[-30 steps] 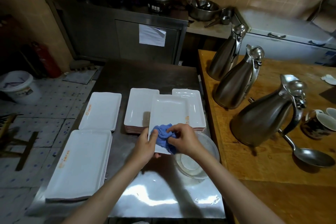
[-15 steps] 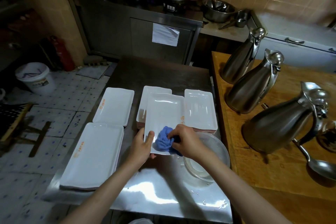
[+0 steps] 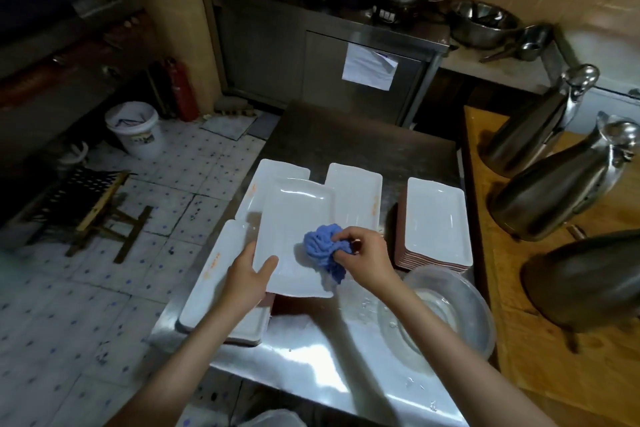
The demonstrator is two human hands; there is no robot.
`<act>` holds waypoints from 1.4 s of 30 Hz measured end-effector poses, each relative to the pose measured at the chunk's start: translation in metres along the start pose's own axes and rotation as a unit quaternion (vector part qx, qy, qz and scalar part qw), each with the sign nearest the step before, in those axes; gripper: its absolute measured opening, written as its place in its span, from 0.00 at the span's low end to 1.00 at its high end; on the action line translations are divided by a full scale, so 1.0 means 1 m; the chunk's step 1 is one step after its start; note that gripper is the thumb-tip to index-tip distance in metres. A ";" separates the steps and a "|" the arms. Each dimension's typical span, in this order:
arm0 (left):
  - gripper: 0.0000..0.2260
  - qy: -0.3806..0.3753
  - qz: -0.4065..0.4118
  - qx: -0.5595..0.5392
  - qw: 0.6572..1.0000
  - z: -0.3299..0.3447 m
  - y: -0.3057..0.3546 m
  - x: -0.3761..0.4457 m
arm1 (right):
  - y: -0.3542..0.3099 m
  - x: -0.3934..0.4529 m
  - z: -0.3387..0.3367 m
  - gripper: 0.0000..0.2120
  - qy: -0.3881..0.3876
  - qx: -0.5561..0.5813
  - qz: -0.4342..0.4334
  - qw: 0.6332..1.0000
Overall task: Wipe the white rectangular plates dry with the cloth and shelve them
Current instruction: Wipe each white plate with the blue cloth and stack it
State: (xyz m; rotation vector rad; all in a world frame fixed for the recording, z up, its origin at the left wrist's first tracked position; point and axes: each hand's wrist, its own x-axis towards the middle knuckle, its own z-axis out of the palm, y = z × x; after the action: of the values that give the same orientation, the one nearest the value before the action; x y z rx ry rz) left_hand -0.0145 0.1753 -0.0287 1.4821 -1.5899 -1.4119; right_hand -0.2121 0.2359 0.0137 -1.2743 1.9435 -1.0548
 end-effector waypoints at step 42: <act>0.22 0.105 -0.037 0.325 0.939 -0.084 -0.059 -0.017 | -0.007 0.020 0.084 0.14 -0.041 0.061 0.036 0.997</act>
State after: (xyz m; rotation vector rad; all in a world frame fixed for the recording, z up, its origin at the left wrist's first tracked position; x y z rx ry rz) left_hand 0.0863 0.1733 -0.0528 1.9956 -1.9773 -0.7383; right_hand -0.1493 0.1912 -0.0249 -1.1535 1.8210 -1.0511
